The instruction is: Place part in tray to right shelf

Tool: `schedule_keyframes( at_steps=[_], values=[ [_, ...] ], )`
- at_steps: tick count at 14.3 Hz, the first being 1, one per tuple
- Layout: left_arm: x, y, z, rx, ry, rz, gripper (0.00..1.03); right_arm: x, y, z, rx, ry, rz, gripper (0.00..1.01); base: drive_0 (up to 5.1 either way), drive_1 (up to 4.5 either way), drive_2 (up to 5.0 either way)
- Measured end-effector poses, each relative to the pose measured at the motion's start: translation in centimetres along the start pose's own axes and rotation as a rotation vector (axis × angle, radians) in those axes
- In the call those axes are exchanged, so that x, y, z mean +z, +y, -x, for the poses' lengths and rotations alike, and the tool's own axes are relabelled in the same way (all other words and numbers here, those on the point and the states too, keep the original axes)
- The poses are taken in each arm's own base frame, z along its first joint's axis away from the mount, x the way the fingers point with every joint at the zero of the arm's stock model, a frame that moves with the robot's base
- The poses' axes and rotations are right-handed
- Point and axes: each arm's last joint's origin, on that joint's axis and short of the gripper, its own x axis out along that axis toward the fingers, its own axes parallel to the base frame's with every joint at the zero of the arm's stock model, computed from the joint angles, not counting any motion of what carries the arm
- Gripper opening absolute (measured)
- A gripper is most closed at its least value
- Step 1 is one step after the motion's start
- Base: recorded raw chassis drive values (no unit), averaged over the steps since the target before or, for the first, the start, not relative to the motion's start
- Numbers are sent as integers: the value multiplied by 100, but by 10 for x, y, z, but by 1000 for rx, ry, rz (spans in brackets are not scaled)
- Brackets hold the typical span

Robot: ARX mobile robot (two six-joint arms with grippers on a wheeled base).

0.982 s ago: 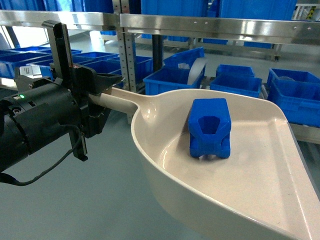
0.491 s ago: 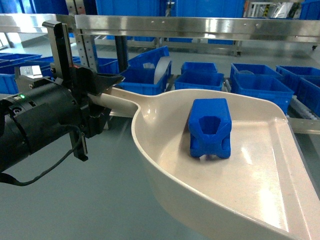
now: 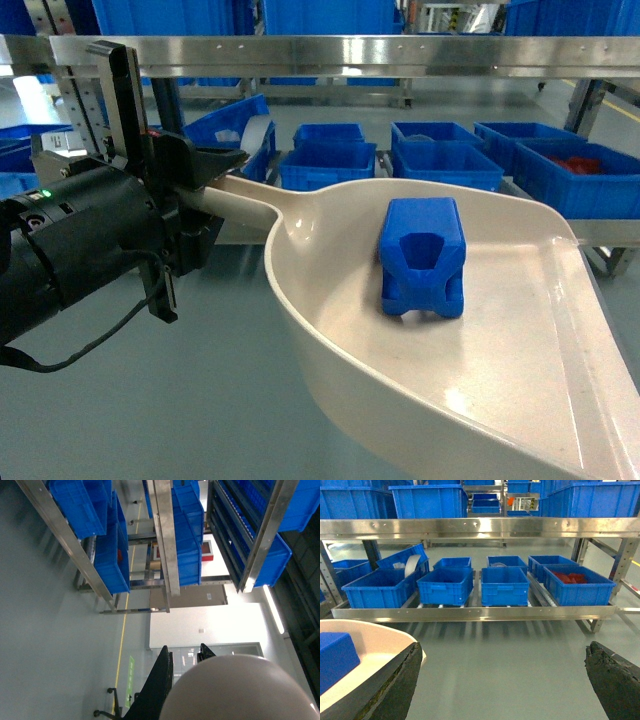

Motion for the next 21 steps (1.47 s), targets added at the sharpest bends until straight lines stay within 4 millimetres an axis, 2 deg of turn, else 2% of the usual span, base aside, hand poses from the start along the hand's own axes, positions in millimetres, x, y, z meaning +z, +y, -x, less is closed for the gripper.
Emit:
schedule_keyframes(
  at_steps=[21],
  values=[
    [0, 0, 0, -1, 1, 1, 12, 0, 0, 0, 0, 0, 0, 98, -7, -7, -7]
  ],
)
